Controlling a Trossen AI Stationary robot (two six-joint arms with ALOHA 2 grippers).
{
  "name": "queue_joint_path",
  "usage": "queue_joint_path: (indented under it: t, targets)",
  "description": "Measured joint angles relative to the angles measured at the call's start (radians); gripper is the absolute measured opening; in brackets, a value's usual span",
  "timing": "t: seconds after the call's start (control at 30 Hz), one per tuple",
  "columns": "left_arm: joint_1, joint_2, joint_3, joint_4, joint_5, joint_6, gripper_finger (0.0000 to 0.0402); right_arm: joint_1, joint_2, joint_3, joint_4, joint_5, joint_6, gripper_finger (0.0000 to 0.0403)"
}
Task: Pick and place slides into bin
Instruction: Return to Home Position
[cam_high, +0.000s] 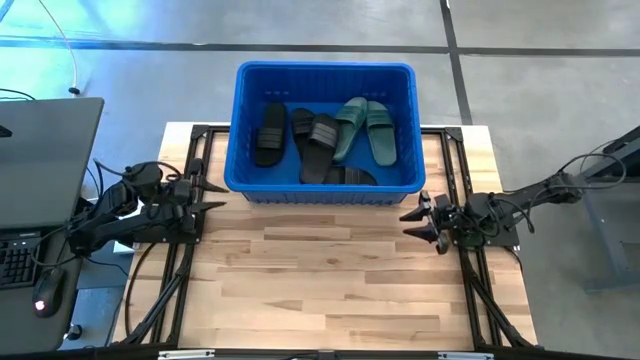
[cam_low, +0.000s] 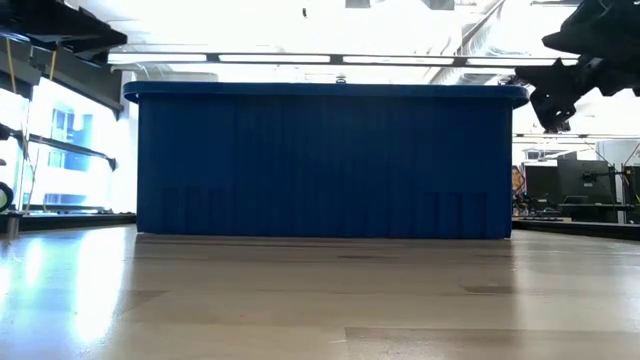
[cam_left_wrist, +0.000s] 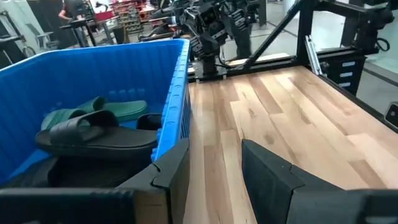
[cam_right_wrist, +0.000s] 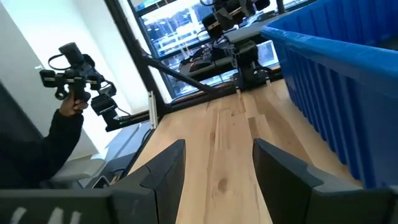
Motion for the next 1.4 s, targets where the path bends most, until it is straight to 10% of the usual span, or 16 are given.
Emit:
queue_joint_path:
  t: [0.83,1.4]
  targets:
    - [0.0,-0.016,0.14,-0.052,0.052,-0.002,0.0128,0.0,-0.204,0.001,-0.089,-0.01,-0.098,0.0179]
    - [0.0,-0.016,-0.13,0.322,0.063,-0.077,0.0128,-0.001,-0.201,0.001,-0.162,0.25,-0.133,0.0179]
